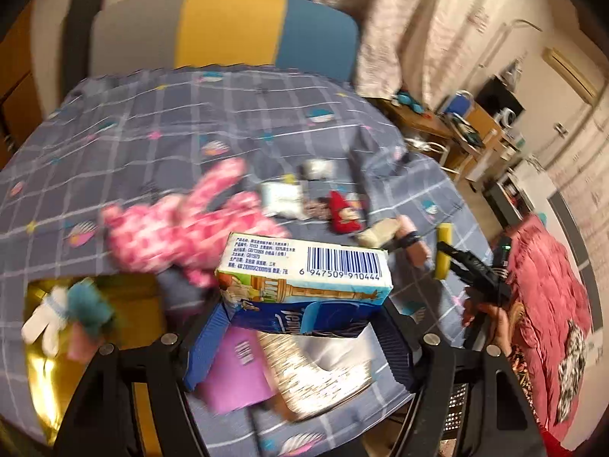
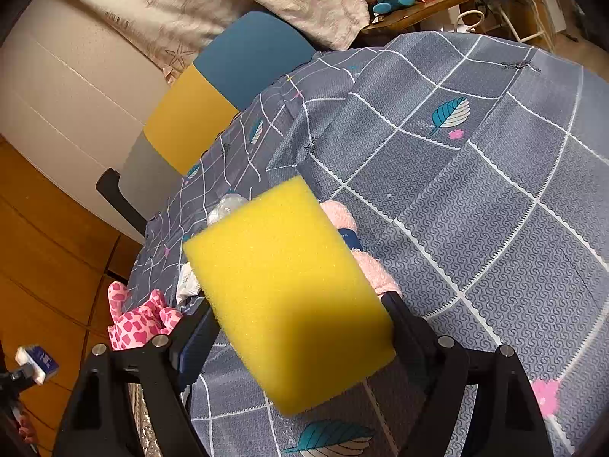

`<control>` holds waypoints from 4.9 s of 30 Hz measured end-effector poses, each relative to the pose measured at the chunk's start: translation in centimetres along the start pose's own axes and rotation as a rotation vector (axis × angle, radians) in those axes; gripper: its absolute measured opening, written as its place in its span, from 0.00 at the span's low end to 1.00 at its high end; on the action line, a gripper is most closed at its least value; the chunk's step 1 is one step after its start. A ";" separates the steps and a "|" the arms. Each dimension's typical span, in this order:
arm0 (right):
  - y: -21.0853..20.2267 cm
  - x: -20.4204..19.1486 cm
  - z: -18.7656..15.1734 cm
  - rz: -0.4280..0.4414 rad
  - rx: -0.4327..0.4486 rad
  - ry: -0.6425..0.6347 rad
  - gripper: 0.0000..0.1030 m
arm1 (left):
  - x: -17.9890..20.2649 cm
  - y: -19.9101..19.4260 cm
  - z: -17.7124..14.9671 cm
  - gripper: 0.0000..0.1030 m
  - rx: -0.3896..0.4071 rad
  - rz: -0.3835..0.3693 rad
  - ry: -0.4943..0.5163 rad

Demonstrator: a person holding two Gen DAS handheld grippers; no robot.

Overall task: Organize soft objects
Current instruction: 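Carry the tissue pack into the gold tin and open the left tool while the right tool carries the sponge, then lower the yellow sponge into the gold tin and open the right tool, then move the right tool to the pink towel roll with blue band and grasp it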

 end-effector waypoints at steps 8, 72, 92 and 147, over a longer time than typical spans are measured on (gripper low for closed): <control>-0.3 -0.7 -0.2 -0.027 0.024 -0.066 0.81 | -9.4 0.7 -4.2 0.73 -0.042 0.148 -0.065; 1.3 -44.3 -30.6 0.452 -0.340 -0.619 0.81 | -24.3 -8.0 -18.3 0.72 0.314 0.114 -0.377; 16.4 -50.6 -46.4 0.178 -0.614 -0.534 0.83 | -30.3 -15.0 -24.4 0.72 0.407 0.229 -0.536; -2.3 -16.6 -11.0 -0.241 0.003 -0.393 0.93 | -4.9 -3.5 -14.0 0.72 0.233 -0.127 -0.062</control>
Point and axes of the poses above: each gripper's, at about its wrist camera, not at the fingertips, and y roughly the way its jaws point, x to its right, z to its top, the point moved 8 cm from there along y, roughly the way its jaws point, and after that the axes turned 5 degrees about x, right-handed, at the moved point
